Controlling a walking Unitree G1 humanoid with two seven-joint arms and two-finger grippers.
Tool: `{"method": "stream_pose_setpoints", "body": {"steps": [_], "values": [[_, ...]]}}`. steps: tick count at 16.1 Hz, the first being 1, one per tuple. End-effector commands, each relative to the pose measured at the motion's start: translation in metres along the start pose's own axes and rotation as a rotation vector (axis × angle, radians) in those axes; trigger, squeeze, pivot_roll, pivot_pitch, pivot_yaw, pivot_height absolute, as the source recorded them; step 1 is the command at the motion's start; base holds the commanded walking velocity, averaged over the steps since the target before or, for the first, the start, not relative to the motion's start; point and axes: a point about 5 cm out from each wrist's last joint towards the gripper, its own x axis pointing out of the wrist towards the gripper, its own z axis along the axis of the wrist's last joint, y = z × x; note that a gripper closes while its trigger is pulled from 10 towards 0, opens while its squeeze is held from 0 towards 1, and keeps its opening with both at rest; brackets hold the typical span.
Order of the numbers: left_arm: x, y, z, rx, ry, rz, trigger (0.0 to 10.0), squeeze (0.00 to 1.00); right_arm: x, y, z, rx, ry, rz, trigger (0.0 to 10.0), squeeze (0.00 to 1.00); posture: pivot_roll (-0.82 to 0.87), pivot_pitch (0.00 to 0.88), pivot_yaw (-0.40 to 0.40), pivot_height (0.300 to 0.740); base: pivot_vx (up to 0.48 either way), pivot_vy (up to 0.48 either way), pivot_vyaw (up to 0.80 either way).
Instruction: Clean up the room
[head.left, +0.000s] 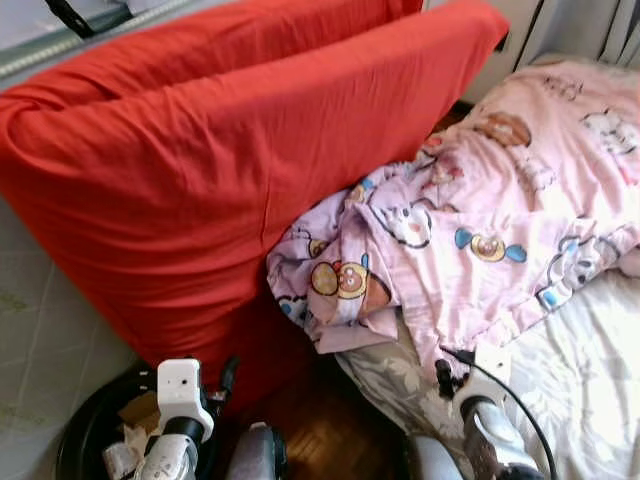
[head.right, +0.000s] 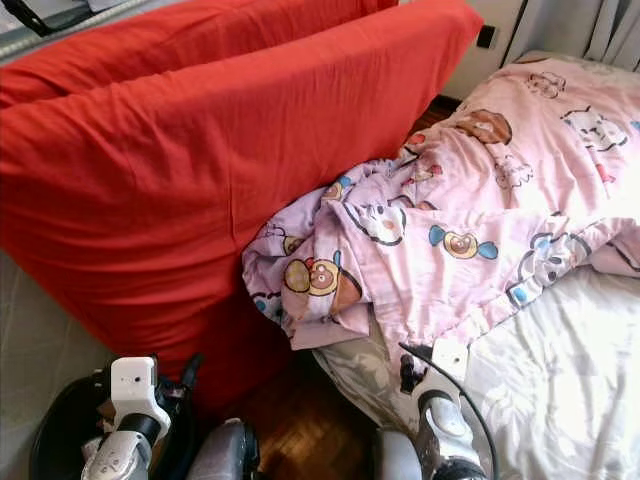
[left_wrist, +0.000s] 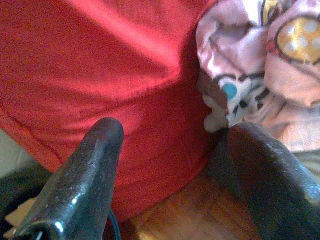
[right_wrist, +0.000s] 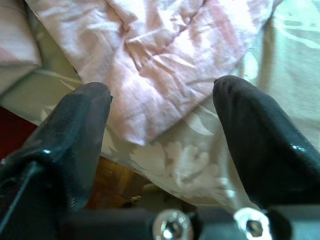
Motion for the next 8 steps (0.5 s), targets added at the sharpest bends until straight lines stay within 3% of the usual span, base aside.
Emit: {"method": "stream_pose_setpoints", "body": {"steps": [1, 8], "values": [[-0.005, 0.004, 0.000, -0.002, 0.005, 0.008, 10.0, 0.00, 0.000, 0.003, -0.003, 0.018, 0.026, 0.005, 10.0, 0.00, 0.09, 0.239, 0.078, 0.629, 0.000, 0.000, 0.00], [-0.026, 0.005, 0.009, 0.002, 0.000, 0.005, 10.0, 0.00, 0.008, 0.008, 0.022, 0.099, -0.028, 0.006, 10.0, 0.00, 0.13, 0.318, 0.086, 0.629, 0.000, 0.000, 0.00]]}}
